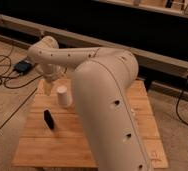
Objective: Place the ceramic cup over the eraser
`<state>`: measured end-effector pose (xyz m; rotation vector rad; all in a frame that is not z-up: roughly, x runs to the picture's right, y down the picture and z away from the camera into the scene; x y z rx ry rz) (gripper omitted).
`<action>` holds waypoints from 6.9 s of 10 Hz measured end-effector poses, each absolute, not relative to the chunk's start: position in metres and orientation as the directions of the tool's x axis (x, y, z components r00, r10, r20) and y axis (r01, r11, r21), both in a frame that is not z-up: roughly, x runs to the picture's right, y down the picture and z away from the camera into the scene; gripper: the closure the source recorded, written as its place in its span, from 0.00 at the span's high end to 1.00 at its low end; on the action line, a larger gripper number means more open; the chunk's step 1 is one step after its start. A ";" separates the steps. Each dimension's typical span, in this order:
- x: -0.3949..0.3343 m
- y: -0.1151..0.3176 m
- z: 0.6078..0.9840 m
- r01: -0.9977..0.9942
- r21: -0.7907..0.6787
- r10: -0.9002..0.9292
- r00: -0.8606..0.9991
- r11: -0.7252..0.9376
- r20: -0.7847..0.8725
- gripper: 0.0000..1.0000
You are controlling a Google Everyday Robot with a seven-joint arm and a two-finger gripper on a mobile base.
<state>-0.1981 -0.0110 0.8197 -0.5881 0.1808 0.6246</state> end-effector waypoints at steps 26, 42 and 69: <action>-0.120 0.010 0.792 -0.581 -0.461 0.508 0.812 0.670 -0.287 0.00; -0.185 0.048 0.636 -0.141 -0.504 0.200 0.978 0.852 0.065 0.00; -0.253 0.113 0.727 -0.039 -0.494 0.060 0.998 0.868 0.026 0.17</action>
